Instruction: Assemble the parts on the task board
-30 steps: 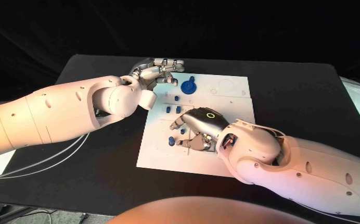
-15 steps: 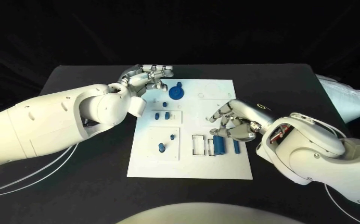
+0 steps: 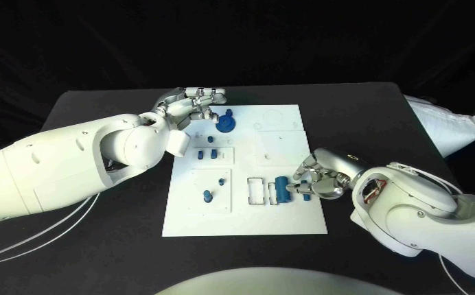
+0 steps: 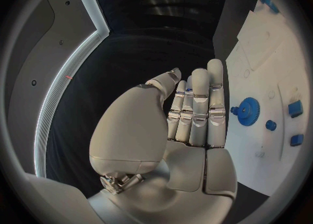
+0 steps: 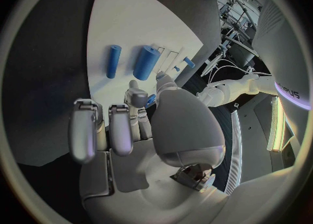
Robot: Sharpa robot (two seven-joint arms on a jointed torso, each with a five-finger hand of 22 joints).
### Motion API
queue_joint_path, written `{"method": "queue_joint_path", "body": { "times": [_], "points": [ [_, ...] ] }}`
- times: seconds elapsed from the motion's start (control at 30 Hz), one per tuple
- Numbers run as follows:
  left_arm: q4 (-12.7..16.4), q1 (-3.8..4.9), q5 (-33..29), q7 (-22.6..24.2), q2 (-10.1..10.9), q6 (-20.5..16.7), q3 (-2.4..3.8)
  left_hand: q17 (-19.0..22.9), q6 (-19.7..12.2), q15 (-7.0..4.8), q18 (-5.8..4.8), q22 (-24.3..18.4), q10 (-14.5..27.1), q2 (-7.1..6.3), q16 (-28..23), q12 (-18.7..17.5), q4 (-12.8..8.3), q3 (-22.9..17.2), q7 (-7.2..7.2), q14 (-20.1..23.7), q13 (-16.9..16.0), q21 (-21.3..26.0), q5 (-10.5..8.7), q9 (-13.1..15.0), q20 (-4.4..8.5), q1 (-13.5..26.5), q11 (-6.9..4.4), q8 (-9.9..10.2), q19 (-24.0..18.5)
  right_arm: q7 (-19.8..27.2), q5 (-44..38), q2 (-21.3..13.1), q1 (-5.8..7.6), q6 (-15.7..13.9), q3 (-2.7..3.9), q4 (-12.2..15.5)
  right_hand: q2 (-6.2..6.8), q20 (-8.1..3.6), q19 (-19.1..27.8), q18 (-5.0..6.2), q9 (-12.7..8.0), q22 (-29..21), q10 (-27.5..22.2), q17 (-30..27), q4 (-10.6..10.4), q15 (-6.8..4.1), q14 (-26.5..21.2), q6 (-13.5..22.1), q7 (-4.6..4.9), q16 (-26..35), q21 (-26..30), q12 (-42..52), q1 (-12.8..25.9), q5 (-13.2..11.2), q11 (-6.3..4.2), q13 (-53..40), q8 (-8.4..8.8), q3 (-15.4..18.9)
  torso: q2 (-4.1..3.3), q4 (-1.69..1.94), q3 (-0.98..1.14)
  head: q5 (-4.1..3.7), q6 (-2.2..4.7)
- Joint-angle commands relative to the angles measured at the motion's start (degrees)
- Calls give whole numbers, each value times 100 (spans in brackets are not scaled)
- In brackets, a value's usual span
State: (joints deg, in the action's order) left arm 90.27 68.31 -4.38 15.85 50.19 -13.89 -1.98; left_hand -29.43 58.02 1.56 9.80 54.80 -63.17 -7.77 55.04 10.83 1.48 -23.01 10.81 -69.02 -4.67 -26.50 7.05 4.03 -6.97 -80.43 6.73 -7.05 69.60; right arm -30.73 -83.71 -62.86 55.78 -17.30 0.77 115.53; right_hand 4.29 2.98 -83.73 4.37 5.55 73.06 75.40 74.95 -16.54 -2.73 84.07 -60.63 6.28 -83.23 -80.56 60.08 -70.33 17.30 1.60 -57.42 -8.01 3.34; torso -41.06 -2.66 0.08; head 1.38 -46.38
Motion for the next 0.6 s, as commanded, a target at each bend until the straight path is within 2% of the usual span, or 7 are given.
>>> {"method": "queue_joint_path", "body": {
  "times": [0.03, 0.1, 0.37, 0.6],
  "points": [
    [13, -3, 22, 27, 1, 103, 2, 6, -37, -6, 56, -8, 34, 53, 32, 40, -2, 29, 10, 40, -2, 16, 10, -6, -4, -3, -13, -35, -47, -322, -125, 67, -26, 234, -3, -41, -53, 32, -14, -90, 10, 19, 57, 285, -5, -4, 391, 60, -2, -39, -39, 160, 55, 14, -8, -216, -41, 93, -4, 4, -6, 22, -7],
    [11, -4, 22, 25, 5, 103, 1, 10, -39, -4, 55, -11, 38, 55, 34, 49, 0, 39, 11, 46, -2, 20, 10, -6, -6, 6, -12, -40, -49, -341, -142, 113, -35, 262, -5, -78, -94, 34, -15, -92, 18, 31, 85, 309, -8, -2, 395, 69, -1, -55, -48, 274, 109, 26, -7, -372, -62, 166, -3, -8, -9, 33, -13],
    [15, -6, 22, 18, 13, 110, -1, 10, -39, -4, 55, -11, 38, 55, 34, 49, 0, 39, 11, 46, -2, 20, 10, -6, -6, 6, -12, -40, -49, -379, -205, 314, -63, 349, -11, -248, -161, 36, -16, -94, 36, 50, 111, 344, -10, -2, 398, 70, -5, -79, -60, 399, 139, 52, -8, -561, -103, 262, -5, -13, -6, 41, -27],
    [17, -6, 22, -1, 14, 124, -1, 12, -40, -3, 55, -13, 41, 58, 36, 57, 2, 46, 11, 49, -3, 23, 9, -5, -7, 13, -11, -44, -51, -385, -214, 535, -140, 417, -13, -366, -197, 36, -16, -95, 51, 58, 123, 351, -9, -4, 398, 54, -11, -85, -65, 452, 152, 61, -12, -646, -133, 310, -9, -1, -4, 44, -47]
  ]
}}
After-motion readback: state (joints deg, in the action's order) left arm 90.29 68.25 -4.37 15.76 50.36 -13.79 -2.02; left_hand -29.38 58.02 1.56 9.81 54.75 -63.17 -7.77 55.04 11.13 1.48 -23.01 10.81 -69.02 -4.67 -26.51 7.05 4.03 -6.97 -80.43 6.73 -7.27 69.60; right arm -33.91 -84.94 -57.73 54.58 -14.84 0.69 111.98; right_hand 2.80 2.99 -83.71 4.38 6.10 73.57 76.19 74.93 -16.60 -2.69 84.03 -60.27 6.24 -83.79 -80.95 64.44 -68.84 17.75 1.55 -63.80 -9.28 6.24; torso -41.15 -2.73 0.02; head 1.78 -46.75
